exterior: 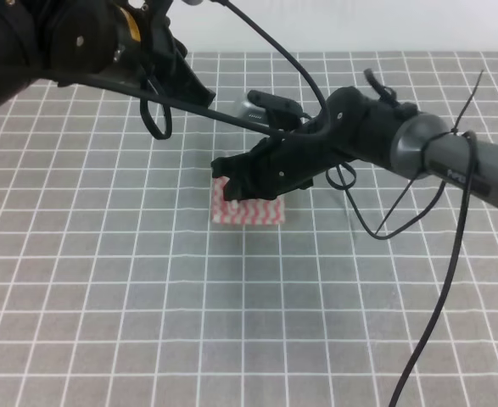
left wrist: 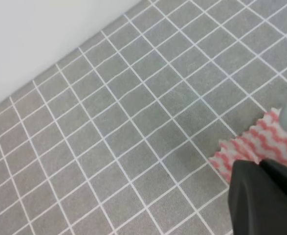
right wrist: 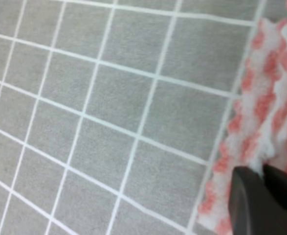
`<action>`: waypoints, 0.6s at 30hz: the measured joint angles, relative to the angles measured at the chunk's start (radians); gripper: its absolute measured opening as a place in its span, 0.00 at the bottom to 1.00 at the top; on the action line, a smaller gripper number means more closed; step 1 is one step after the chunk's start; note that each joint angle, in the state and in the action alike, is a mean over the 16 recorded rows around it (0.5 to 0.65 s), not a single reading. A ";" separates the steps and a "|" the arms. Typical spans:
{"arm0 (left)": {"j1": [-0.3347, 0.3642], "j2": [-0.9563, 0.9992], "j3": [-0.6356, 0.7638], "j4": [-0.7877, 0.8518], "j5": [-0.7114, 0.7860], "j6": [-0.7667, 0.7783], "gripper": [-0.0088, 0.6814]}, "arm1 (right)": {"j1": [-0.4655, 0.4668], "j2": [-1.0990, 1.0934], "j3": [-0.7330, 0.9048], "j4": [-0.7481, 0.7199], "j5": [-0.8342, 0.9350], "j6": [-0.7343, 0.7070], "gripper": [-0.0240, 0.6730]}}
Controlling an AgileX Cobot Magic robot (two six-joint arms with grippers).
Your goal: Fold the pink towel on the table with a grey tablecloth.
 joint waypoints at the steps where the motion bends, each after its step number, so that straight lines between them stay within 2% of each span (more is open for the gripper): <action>1: 0.000 0.000 0.000 0.000 0.002 0.000 0.01 | 0.002 0.003 -0.004 0.003 0.001 0.000 0.02; 6: 0.000 0.000 0.000 0.000 0.006 0.001 0.01 | 0.009 0.016 -0.017 0.017 0.003 -0.001 0.07; 14: 0.000 -0.001 0.001 0.000 0.007 0.002 0.01 | 0.012 0.024 -0.020 0.082 0.004 -0.034 0.27; 18: 0.000 -0.001 0.001 -0.001 0.007 0.001 0.01 | 0.012 0.029 -0.019 0.125 0.008 -0.058 0.34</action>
